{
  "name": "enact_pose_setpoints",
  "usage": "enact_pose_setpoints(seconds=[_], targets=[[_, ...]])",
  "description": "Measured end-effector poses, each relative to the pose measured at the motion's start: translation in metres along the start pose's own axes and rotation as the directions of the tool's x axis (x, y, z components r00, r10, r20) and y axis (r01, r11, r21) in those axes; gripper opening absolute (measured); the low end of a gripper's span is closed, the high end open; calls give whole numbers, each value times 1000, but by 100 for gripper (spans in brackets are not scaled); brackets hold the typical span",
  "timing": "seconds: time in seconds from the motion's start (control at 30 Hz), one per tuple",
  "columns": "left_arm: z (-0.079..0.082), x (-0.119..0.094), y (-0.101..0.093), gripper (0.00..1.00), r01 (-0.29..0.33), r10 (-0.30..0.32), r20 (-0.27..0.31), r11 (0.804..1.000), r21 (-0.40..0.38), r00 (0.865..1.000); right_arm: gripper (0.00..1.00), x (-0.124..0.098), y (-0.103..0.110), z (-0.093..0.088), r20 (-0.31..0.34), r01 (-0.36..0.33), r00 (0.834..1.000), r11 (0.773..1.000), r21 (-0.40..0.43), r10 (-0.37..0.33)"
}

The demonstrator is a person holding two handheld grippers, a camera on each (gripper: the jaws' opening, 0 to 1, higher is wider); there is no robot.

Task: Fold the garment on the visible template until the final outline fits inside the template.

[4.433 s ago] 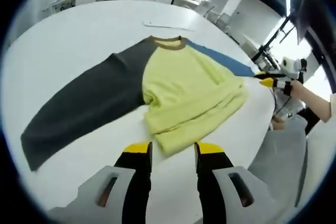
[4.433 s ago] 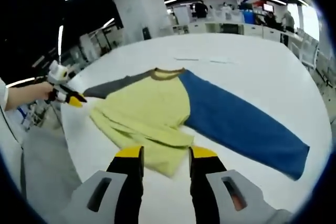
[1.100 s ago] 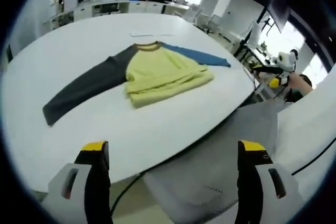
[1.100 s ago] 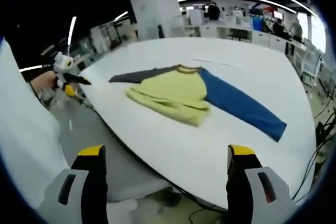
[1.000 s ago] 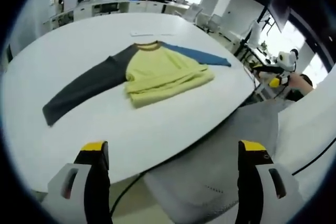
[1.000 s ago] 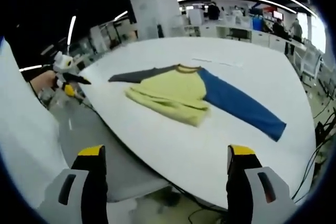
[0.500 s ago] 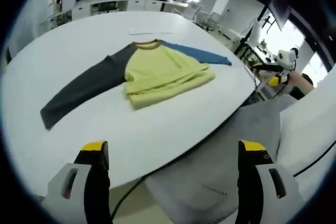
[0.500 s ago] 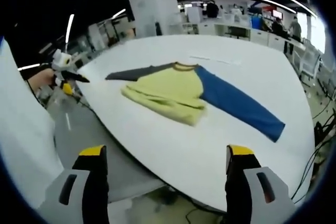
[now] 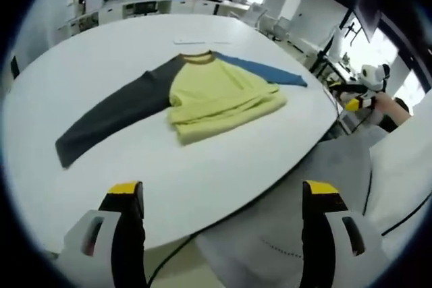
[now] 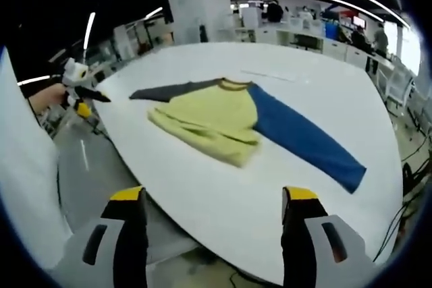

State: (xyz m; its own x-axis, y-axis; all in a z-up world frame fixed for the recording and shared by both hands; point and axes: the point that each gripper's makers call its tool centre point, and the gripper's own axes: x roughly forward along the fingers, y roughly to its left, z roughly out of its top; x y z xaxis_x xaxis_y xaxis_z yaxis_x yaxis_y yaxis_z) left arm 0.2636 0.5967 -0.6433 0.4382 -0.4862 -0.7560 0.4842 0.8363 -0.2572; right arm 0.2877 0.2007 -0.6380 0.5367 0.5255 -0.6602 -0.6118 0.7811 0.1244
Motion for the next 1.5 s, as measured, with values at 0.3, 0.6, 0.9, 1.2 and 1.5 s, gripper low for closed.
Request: enact_pose_setpoints(seconds=[0.3, 0.6, 0.9, 1.2, 1.5], targets=[[13, 15, 5, 89, -17, 17, 22, 1000, -4, 1000, 74, 12, -12, 4, -13, 32, 999, 999, -40, -33], [17, 24, 10, 86, -14, 13, 12, 1000, 14, 1000, 70, 25, -19, 11, -8, 31, 999, 999, -33, -31], [23, 36, 19, 80, -31, 30, 7, 999, 21, 1000, 68, 37, -25, 11, -17, 29, 999, 999, -19, -30], [29, 48, 27, 76, -35, 35, -3, 998, 45, 999, 65, 51, -33, 17, -14, 24, 1000, 1000, -16, -24], [39, 58, 35, 70, -42, 41, 12, 998, 47, 999, 54, 61, -46, 26, 12, 49, 999, 998, -46, -49]])
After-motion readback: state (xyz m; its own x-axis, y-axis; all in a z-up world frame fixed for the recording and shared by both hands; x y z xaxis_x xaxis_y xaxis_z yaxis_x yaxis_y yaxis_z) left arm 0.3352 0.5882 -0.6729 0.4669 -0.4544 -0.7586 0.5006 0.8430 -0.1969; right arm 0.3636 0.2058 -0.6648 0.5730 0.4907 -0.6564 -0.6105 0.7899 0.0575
